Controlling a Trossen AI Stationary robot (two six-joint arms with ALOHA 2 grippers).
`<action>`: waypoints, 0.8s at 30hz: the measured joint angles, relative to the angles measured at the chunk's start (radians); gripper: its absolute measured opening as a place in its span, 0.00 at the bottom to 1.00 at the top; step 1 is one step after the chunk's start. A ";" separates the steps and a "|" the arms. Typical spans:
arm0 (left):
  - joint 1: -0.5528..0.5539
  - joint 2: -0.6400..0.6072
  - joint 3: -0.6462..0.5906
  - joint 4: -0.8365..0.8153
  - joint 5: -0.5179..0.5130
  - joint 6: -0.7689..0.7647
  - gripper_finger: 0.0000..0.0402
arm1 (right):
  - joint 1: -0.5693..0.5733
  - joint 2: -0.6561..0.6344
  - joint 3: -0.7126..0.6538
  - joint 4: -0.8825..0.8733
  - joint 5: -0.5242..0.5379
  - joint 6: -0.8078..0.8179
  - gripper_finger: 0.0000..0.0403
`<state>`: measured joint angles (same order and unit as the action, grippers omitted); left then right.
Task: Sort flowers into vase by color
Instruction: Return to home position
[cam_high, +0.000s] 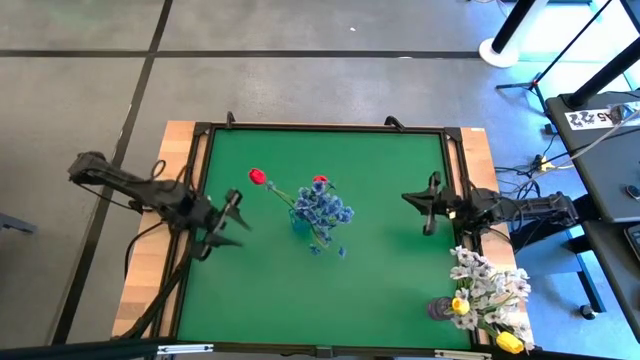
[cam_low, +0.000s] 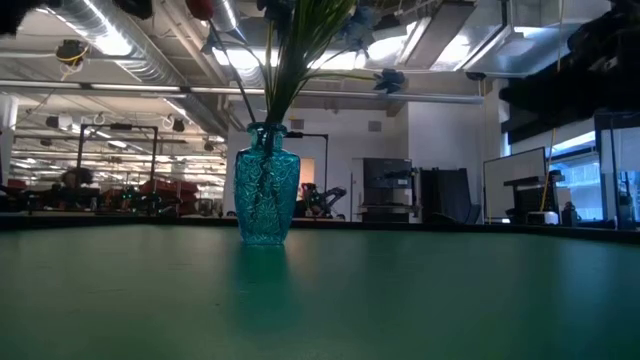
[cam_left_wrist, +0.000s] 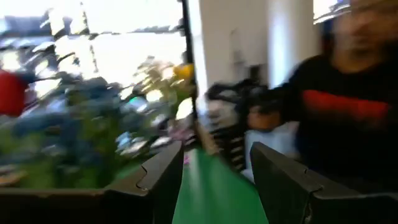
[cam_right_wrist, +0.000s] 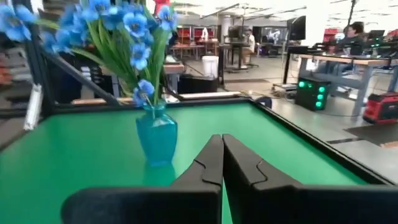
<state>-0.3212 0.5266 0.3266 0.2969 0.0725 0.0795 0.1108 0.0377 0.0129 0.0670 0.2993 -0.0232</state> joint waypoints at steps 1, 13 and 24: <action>0.000 -0.016 -0.046 0.056 0.045 0.010 0.46 | 0.000 0.006 0.000 -0.002 0.003 -0.006 0.01; 0.118 -0.431 -0.283 -0.130 -0.277 -0.140 0.46 | 0.000 0.012 0.000 -0.006 0.048 -0.013 0.01; 0.246 -0.522 -0.319 -0.266 -0.136 -0.217 0.46 | 0.000 0.013 0.000 -0.011 0.018 -0.005 0.01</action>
<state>-0.0748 0.0044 0.0074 0.0308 -0.0632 -0.1378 0.1108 0.0505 0.0132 0.0565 0.3170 -0.0278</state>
